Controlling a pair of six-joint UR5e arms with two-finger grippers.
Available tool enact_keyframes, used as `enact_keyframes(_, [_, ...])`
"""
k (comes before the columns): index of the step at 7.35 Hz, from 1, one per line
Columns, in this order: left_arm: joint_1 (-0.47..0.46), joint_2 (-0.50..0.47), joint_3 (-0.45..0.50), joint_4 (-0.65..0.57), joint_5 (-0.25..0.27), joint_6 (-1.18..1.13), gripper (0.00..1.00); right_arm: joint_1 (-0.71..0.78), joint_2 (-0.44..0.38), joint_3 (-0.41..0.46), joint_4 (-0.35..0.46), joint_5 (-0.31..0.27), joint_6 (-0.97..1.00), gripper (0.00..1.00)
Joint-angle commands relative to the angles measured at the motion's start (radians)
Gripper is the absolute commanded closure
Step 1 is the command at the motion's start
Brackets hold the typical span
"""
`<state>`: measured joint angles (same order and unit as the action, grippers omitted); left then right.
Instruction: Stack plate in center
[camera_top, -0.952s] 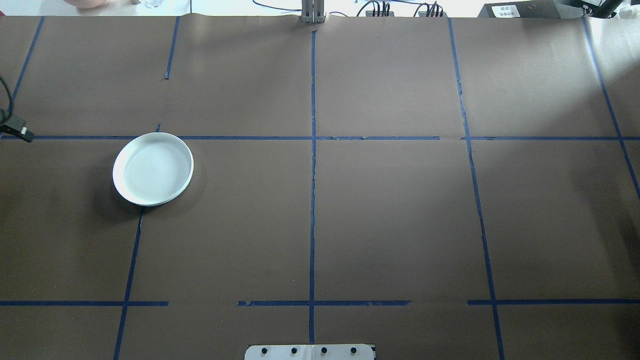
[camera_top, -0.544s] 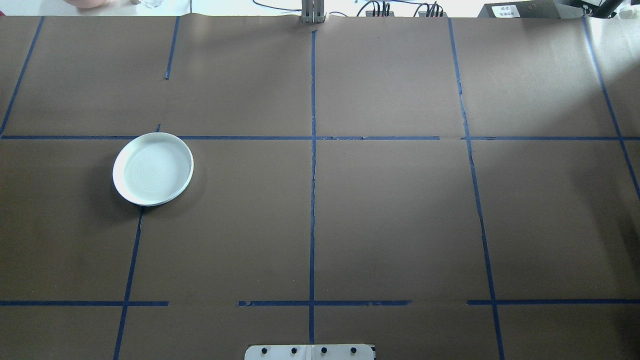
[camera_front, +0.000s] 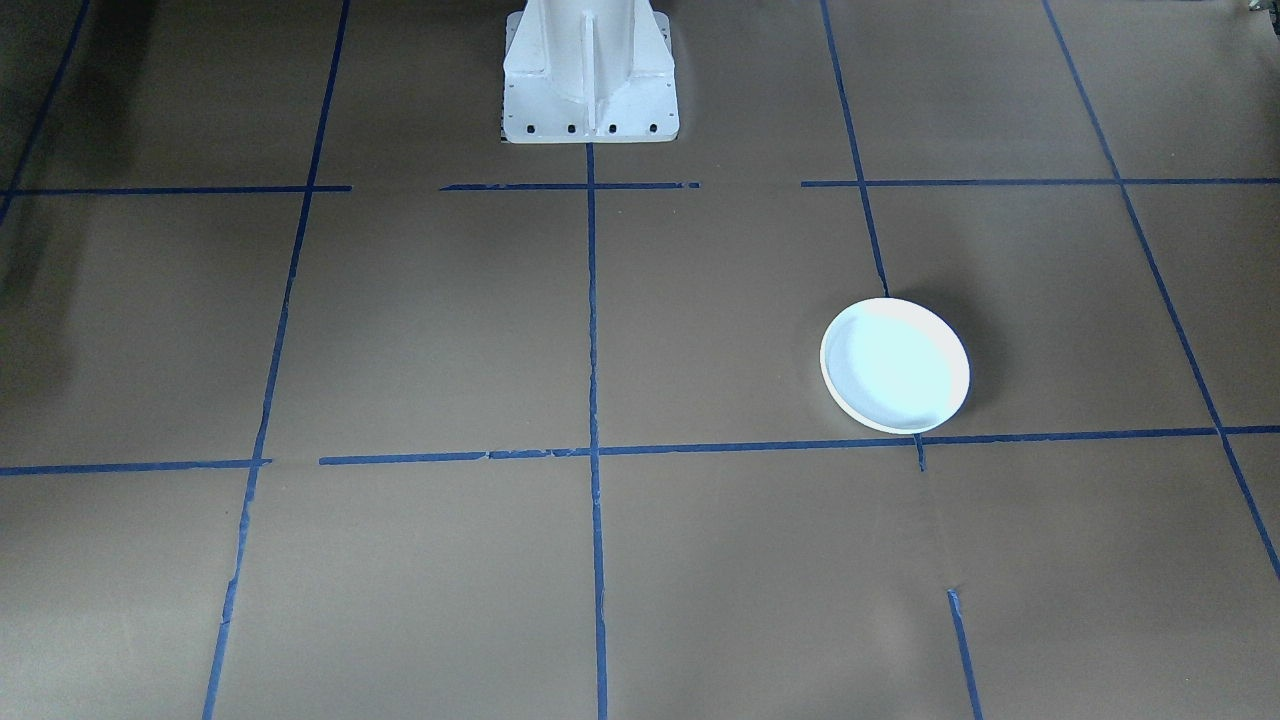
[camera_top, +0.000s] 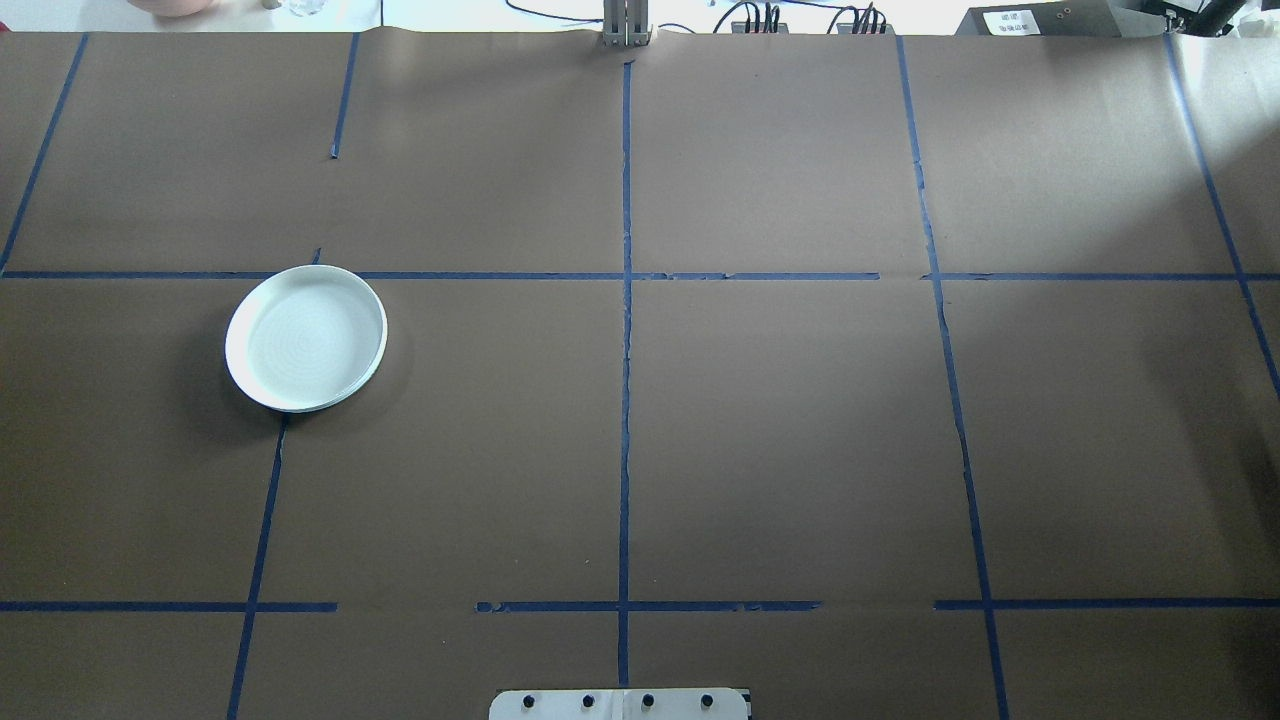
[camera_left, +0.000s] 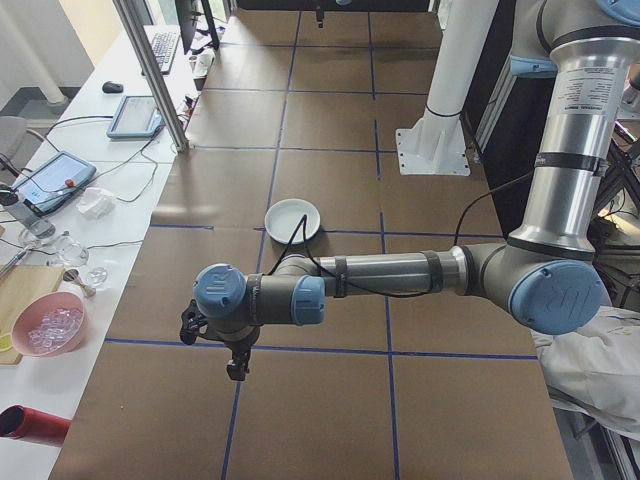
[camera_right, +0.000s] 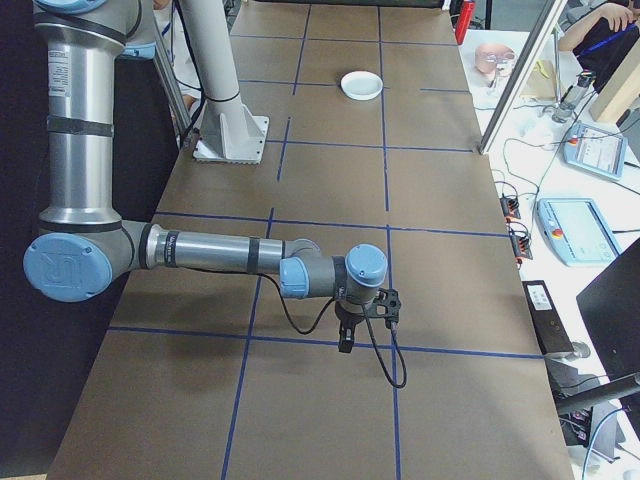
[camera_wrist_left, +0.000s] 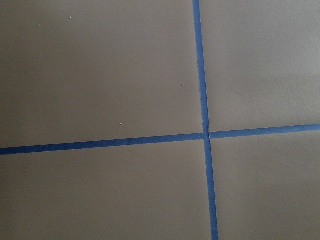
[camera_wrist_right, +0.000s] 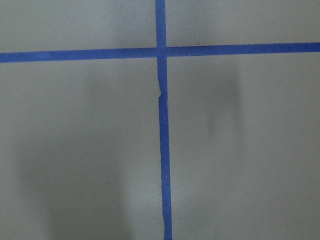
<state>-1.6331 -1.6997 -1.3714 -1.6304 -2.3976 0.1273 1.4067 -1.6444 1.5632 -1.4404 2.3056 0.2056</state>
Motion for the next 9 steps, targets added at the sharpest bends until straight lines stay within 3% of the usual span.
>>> enact_keyframes(1, [-0.005,0.03,0.005,-0.003,-0.003,-0.003,0.0,0.0,0.0,0.0,0.0,0.0,0.0,0.0])
enact_keyframes(9, [-0.013,0.065,0.002,-0.003,-0.006,-0.009,0.0,0.0,0.0,0.0,0.0,0.0,0.0,0.0])
